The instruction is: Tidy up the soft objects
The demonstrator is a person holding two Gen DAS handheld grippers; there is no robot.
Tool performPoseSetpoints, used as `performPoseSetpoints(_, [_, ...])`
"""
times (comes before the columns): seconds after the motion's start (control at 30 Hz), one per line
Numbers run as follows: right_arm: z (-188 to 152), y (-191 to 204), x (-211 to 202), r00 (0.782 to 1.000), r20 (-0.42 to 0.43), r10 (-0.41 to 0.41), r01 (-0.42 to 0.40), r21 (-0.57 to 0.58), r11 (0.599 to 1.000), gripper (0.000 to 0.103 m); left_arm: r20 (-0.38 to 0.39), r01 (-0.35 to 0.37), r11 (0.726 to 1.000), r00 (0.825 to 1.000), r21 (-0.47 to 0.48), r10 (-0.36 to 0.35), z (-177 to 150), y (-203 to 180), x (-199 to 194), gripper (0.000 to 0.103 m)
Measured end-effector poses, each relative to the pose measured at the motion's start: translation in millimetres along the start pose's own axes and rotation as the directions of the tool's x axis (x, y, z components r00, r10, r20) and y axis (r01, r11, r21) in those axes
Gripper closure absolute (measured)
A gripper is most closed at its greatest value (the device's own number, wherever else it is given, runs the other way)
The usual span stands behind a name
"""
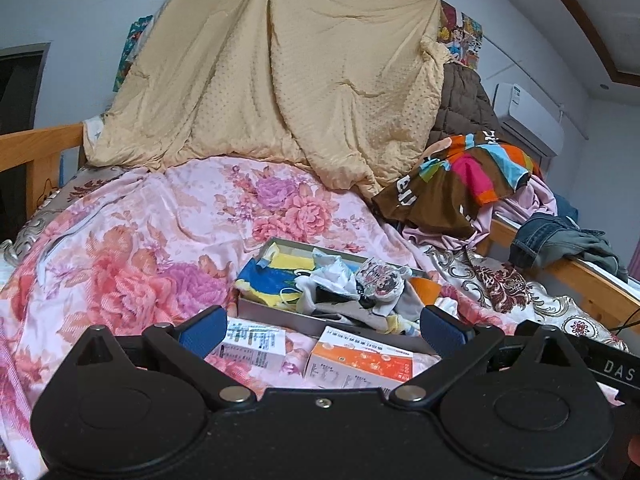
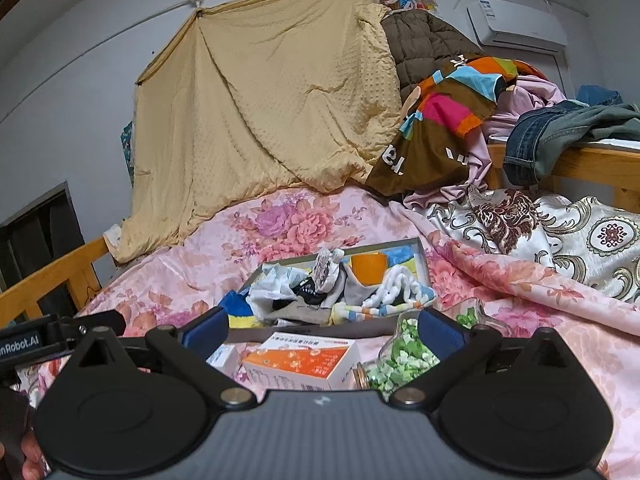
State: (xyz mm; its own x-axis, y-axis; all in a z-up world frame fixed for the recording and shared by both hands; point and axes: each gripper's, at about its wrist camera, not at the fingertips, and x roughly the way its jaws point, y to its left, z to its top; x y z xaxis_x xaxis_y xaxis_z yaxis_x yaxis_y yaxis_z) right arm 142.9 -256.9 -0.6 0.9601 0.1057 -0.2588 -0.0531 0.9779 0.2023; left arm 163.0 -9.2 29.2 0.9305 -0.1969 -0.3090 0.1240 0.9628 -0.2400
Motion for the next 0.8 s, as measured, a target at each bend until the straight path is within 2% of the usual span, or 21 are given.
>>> performPoseSetpoints(0.27, [-18, 6, -12, 0.999, -0.030, -0.023, 0.022, -0.018, 1.000, 0.000, -0.016, -0.009, 1.000, 1.000, 0.027, 0.009, -14, 6, -12, 0.001])
performPoseSetpoints(0.47, [-31, 9, -17, 0.997, -0.060, -0.044, 0.042, -0.034, 0.999, 0.000, -0.041, -0.045, 0.999, 0.998, 0.019, 0.046, -32, 15, -19, 0.001])
performPoseSetpoints(0.8, [-39, 14, -23, 0.996, -0.067, -0.061, 0.057, -0.062, 0.996, 0.000, -0.065, -0.072, 0.996, 0.995, 0.052, 0.076, -47, 18, -27, 0.001])
